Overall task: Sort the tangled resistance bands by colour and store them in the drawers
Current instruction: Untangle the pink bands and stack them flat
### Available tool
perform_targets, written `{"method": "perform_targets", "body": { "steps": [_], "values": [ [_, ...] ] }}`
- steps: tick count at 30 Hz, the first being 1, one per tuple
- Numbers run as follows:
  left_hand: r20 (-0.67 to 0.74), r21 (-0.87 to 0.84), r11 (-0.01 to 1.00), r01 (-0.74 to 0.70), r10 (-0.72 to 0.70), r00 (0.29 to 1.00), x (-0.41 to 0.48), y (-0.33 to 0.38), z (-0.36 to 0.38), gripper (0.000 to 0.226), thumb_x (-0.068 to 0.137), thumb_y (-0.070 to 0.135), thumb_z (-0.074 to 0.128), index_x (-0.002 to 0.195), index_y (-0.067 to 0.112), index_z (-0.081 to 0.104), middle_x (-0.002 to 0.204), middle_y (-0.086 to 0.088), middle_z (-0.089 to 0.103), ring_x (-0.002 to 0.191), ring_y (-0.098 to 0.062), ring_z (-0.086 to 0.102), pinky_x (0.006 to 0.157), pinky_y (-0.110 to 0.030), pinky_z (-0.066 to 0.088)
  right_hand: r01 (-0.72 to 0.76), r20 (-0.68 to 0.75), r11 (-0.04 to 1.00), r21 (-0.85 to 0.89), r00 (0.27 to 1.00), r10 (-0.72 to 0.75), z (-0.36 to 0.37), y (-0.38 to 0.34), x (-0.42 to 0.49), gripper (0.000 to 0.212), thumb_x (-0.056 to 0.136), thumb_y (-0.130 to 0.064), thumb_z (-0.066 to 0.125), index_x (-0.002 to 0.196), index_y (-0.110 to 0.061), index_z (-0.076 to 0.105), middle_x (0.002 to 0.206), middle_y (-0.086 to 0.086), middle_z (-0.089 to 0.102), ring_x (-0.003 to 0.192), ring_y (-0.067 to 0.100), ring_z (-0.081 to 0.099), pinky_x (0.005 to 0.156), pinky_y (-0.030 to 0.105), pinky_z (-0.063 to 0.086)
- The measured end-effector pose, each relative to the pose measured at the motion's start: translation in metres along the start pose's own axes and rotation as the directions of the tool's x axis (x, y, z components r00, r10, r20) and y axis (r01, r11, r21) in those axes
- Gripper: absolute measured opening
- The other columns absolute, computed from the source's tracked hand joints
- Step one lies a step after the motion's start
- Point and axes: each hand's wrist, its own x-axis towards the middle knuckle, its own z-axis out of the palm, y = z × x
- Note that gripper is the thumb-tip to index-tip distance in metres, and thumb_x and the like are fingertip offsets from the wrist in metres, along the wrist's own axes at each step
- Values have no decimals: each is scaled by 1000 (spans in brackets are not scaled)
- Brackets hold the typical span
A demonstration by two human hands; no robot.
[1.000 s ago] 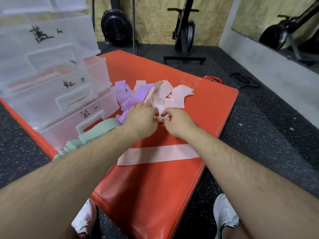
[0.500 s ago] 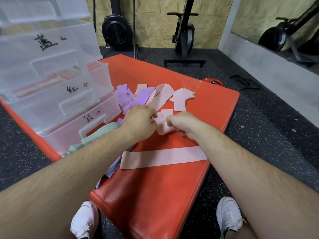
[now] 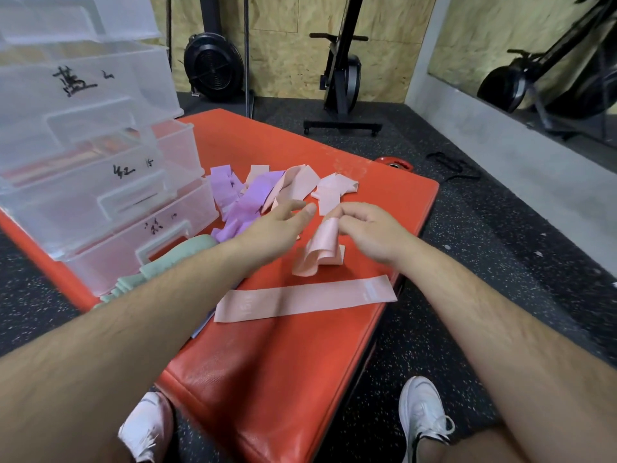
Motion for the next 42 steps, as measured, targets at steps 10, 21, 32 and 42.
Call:
{"method": "perform_targets", "body": {
  "steps": [10,21,32,42],
  "values": [
    [127,-224,967,-120,151,980,-15,23,-5,31,91,44,67,86,13,63,72,-16,54,53,-23,47,54,-30,44,132,-52,991,13,990,-131,-24,-16,-2,27,80,-20,47,80,4,60,71,9,52,68,17,46,65,33,36],
    [186,40,980,-193,182,965,-39,15,-30,11,89,18,73,98,13,70,80,-6,63,62,-10,54,54,-19,46,105,273,963,-249,961,-34,-26,-24,-19,25,81,-42,80,80,-20,70,68,-8,58,63,6,52,63,30,42],
    [114,173,967,-188,170,979,-54,-17,-54,16,83,12,78,90,21,66,78,5,63,64,-3,56,62,-14,46,-148,402,921,-361,866,297,-62,-12,-39,19,78,-28,85,90,-18,75,83,-2,77,70,13,72,60,27,57],
    [121,589,786,-189,146,982,-59,-51,-65,26,82,9,73,79,34,65,84,13,70,84,-9,64,78,-24,48,-322,318,891,-320,849,421,-85,51,-33,17,91,-6,70,105,-16,72,92,1,75,77,12,66,71,30,54]
  ]
}}
